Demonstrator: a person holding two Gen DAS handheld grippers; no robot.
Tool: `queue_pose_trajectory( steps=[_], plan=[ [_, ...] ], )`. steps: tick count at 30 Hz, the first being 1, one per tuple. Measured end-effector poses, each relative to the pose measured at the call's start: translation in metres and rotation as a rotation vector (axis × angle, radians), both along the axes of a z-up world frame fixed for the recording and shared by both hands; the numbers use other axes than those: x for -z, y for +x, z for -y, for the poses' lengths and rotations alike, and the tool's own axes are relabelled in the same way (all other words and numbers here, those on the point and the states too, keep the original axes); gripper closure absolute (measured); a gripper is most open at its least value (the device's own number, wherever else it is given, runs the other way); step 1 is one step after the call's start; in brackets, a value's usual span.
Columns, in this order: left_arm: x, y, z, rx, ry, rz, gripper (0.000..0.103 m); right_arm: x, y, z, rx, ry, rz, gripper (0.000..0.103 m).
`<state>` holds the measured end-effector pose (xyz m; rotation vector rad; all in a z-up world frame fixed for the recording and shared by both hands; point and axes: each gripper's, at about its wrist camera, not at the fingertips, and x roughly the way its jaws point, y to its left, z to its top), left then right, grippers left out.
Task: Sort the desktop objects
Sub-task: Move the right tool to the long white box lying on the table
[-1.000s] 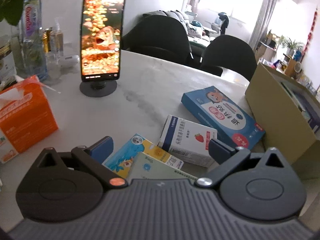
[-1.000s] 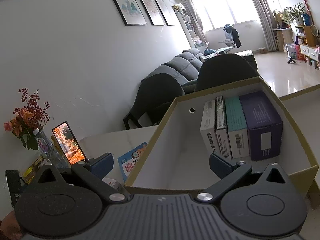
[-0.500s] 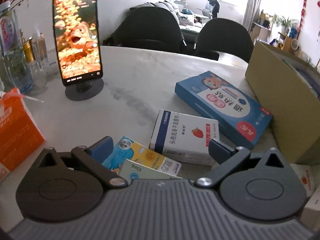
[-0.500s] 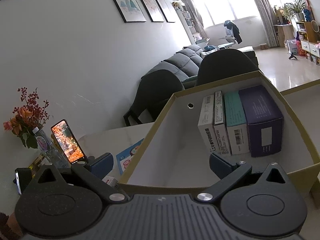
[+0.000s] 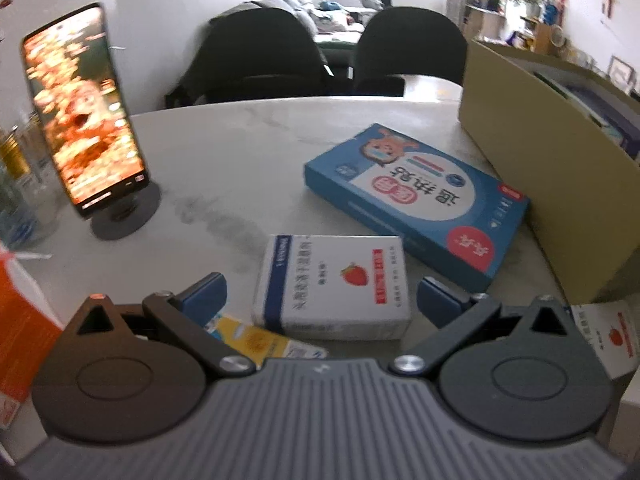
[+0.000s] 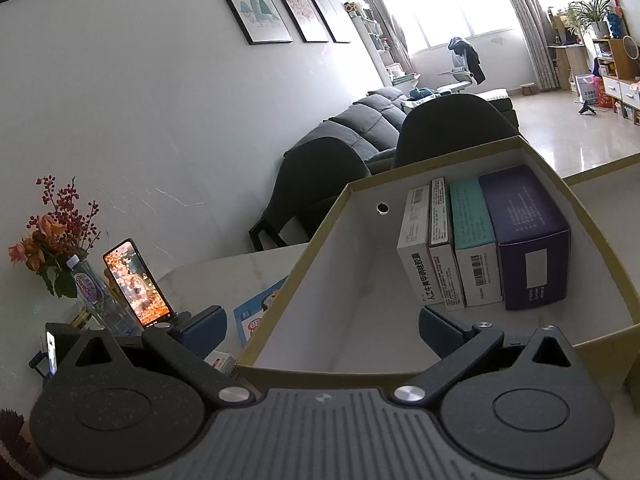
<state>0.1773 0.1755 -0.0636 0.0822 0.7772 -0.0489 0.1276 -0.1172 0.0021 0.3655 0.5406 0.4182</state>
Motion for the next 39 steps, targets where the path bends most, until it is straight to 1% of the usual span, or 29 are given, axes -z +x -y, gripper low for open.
queue_pose_trajectory(
  steps=[2,4,8,13,15,18,22,24,27,30,33,39],
  plan=[
    [0.000,0.004,0.001,0.026,-0.011,-0.028,0.000,0.000,-0.001,0.001,0.003,-0.001,0.000,0.000],
    [-0.002,0.003,-0.001,0.042,-0.037,-0.038,0.000,-0.001,-0.003,0.001,0.005,-0.003,0.002,0.000],
    [-0.010,-0.009,-0.011,0.023,-0.082,-0.008,0.000,-0.004,-0.006,0.000,0.004,-0.004,0.010,0.000],
    [-0.020,-0.031,-0.021,-0.023,-0.072,0.022,0.000,-0.005,-0.010,-0.009,-0.034,-0.017,0.022,0.000],
    [-0.025,-0.040,-0.024,-0.032,-0.080,0.039,0.000,-0.005,-0.014,-0.015,-0.063,-0.039,0.027,0.000],
    [-0.032,-0.055,-0.023,-0.017,-0.105,0.071,0.000,-0.004,-0.022,-0.019,-0.085,-0.090,0.034,0.000],
    [-0.039,-0.070,-0.013,0.045,-0.150,0.105,0.000,-0.006,-0.042,-0.022,-0.088,-0.192,0.073,0.000],
    [-0.040,-0.075,-0.004,0.076,-0.166,0.108,0.000,-0.006,-0.051,-0.021,-0.097,-0.209,0.071,0.001],
    [-0.038,-0.080,0.010,0.135,-0.181,0.100,0.000,-0.006,-0.063,-0.019,-0.112,-0.215,0.063,0.001],
    [-0.031,-0.081,0.023,0.169,-0.200,0.067,0.000,-0.002,-0.070,-0.017,-0.108,-0.221,0.043,0.001],
    [-0.023,-0.081,0.035,0.187,-0.211,0.040,0.000,0.003,-0.070,-0.012,-0.080,-0.223,0.011,0.001],
    [-0.014,-0.085,0.057,0.224,-0.203,0.007,0.000,0.013,-0.067,-0.002,-0.058,-0.209,-0.041,0.001]
  ],
)
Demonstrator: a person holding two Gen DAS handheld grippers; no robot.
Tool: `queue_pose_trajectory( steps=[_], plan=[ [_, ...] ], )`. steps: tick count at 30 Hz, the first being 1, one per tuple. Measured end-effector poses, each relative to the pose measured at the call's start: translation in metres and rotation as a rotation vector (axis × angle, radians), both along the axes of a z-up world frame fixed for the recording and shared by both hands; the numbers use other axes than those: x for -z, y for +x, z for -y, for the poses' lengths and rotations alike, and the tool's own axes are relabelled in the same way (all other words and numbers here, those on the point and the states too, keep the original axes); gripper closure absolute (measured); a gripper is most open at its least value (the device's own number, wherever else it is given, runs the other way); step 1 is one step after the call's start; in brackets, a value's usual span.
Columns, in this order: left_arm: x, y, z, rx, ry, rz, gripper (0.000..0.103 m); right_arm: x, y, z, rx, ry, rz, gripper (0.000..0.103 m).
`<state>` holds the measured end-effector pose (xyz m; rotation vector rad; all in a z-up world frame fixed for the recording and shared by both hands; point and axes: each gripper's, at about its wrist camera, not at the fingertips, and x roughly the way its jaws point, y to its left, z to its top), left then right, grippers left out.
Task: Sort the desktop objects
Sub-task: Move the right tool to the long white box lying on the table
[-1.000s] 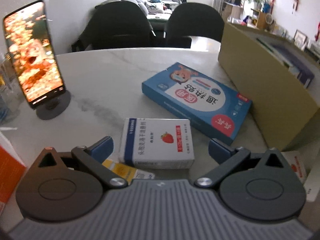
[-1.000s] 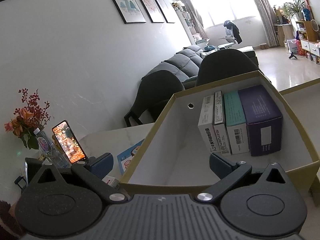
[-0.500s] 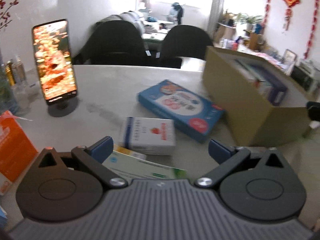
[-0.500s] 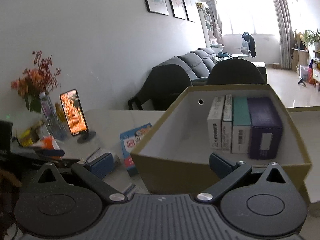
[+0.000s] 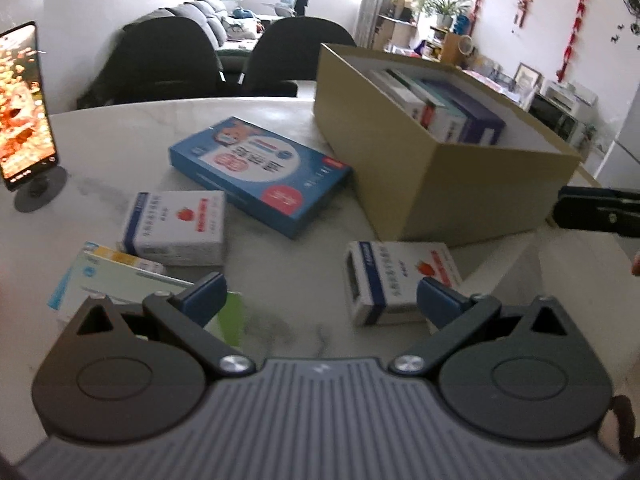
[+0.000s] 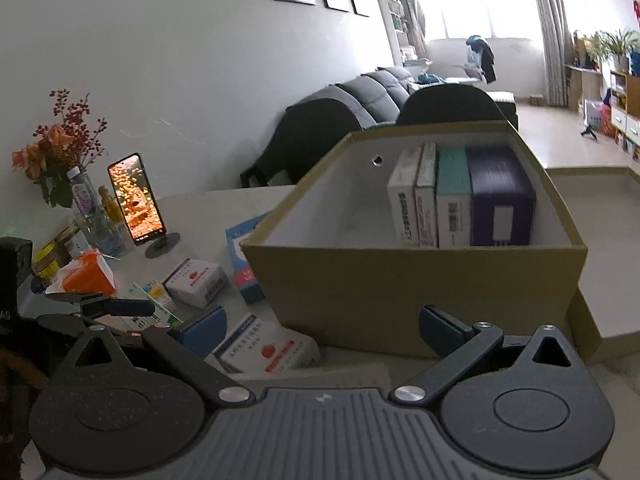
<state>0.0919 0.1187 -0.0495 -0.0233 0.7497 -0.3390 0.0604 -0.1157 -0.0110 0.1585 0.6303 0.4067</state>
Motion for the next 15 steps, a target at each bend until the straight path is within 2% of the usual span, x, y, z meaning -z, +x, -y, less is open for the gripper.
queue_pose_trajectory(
  steps=[8,15],
  plan=[
    [0.006,-0.007,0.016,0.026,-0.039,-0.020,0.000,0.017,0.008,0.009,0.034,0.015,-0.071,0.001],
    [0.004,-0.019,0.020,0.048,-0.082,-0.023,0.000,0.023,0.010,0.010,0.019,0.034,-0.098,0.001]
  ],
)
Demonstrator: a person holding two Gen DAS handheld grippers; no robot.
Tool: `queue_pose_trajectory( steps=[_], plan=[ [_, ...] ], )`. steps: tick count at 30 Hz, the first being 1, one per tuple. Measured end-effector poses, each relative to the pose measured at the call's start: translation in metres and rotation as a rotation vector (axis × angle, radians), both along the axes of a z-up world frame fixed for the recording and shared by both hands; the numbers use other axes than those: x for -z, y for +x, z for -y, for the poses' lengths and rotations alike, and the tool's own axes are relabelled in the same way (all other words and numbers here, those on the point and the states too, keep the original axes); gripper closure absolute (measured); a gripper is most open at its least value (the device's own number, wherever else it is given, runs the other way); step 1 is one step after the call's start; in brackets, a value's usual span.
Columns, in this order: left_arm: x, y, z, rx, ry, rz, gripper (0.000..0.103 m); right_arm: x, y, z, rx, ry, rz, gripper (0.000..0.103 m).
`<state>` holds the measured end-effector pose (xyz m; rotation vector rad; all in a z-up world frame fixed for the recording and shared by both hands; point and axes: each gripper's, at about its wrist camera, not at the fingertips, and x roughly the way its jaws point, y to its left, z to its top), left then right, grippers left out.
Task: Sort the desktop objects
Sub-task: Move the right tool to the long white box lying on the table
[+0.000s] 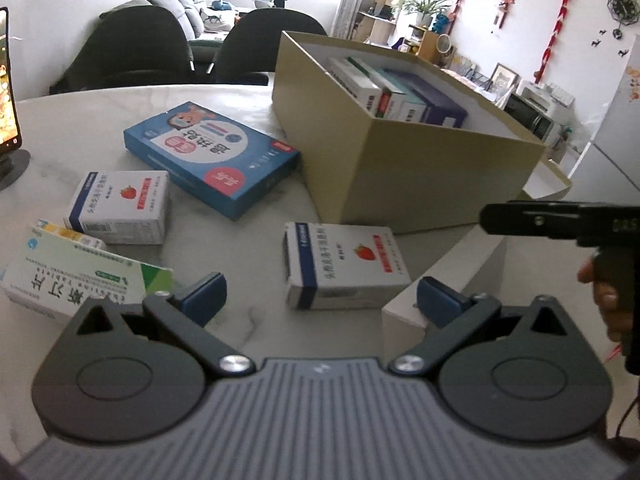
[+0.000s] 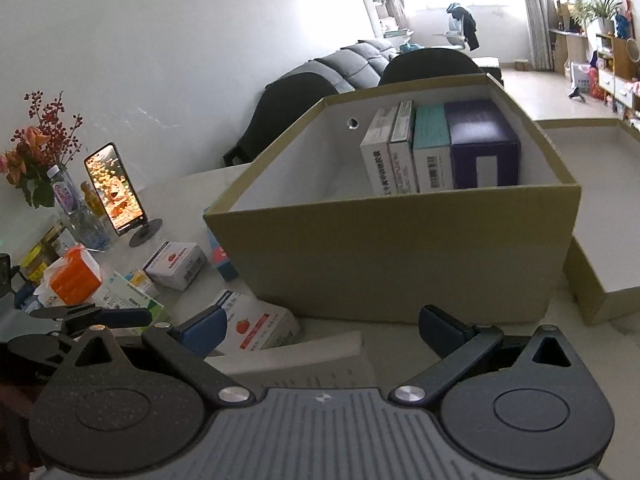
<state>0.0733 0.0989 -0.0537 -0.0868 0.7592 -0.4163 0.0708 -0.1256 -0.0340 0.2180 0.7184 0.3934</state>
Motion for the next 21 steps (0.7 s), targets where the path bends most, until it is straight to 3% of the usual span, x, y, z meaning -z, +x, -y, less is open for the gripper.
queue_pose_trajectory(
  steps=[9,21],
  plan=[
    [0.011,-0.013,0.005,0.069,-0.114,-0.064,0.000,0.009,-0.002,-0.002,-0.020,0.025,-0.036,0.001],
    [0.009,-0.017,0.015,0.141,-0.120,-0.051,0.000,0.009,-0.008,0.003,0.009,0.014,-0.038,0.001]
  ],
)
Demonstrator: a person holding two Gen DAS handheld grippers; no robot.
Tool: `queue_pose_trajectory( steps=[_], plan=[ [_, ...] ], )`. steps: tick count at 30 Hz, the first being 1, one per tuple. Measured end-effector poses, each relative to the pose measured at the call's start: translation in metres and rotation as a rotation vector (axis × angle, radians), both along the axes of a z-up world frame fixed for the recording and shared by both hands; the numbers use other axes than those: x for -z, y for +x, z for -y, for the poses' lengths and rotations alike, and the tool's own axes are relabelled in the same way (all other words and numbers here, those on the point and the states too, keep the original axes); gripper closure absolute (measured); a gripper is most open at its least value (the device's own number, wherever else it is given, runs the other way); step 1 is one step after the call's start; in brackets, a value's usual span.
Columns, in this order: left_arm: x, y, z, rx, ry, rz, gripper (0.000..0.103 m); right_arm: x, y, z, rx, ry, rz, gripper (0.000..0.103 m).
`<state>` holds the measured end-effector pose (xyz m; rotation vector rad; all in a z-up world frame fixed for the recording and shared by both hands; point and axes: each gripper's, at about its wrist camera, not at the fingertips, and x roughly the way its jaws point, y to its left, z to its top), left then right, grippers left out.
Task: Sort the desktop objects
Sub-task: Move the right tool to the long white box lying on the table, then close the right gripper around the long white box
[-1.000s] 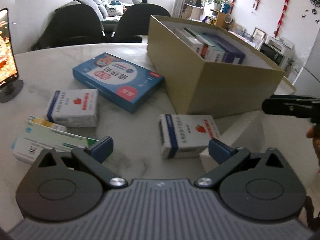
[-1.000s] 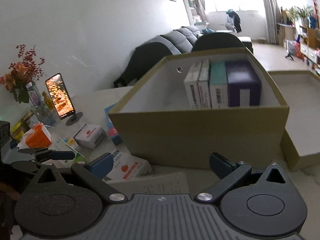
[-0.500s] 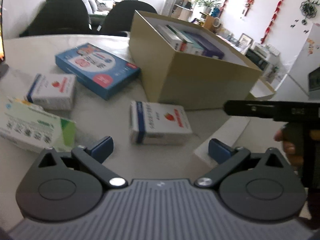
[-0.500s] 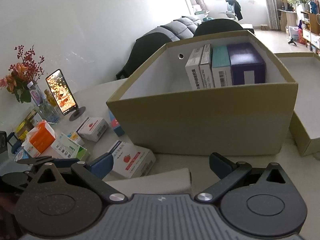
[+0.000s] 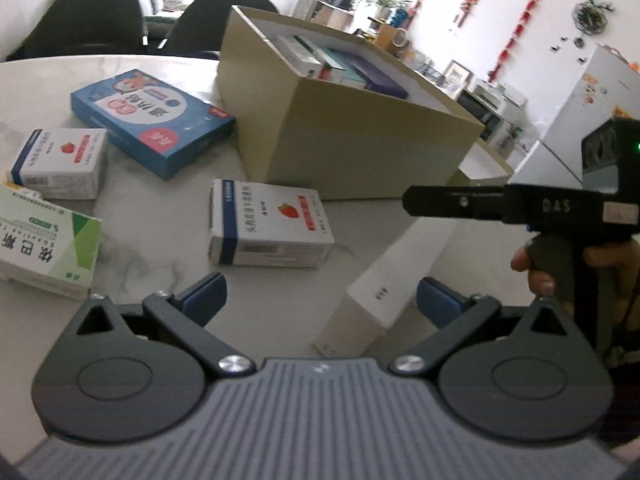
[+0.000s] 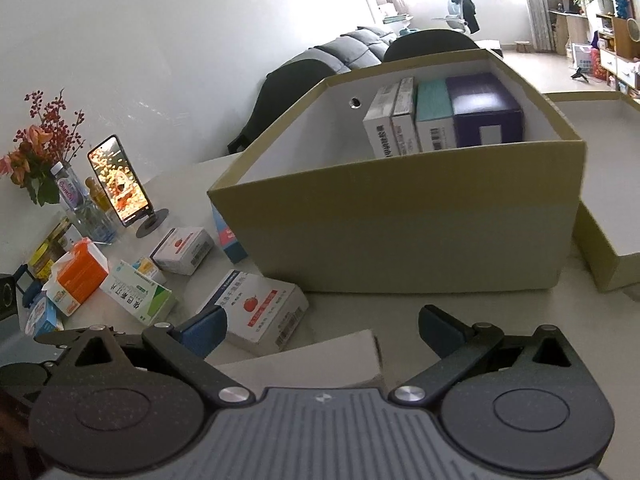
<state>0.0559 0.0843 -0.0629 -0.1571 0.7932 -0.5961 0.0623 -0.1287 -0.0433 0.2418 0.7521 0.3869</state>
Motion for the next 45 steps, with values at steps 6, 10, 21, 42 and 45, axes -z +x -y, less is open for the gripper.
queue_pose_trajectory(
  steps=[6,10,21,42,45],
  plan=[
    [-0.001,-0.004,0.014,0.110,-0.003,0.020,0.000,0.001,-0.009,0.011,0.031,-0.007,-0.012,0.001],
    [0.002,-0.006,0.025,0.166,0.009,0.028,0.000,0.001,-0.011,0.012,0.036,-0.007,-0.011,0.001],
    [0.006,-0.011,0.041,0.283,-0.044,-0.006,0.000,-0.004,-0.015,0.009,0.010,-0.011,-0.029,0.001],
    [0.014,-0.011,0.081,0.475,-0.173,-0.037,0.000,-0.014,-0.017,0.005,-0.039,-0.033,-0.119,0.023],
    [0.014,-0.008,0.074,0.443,-0.163,-0.037,0.000,-0.013,-0.017,0.003,-0.046,-0.055,-0.120,0.027]
  ],
)
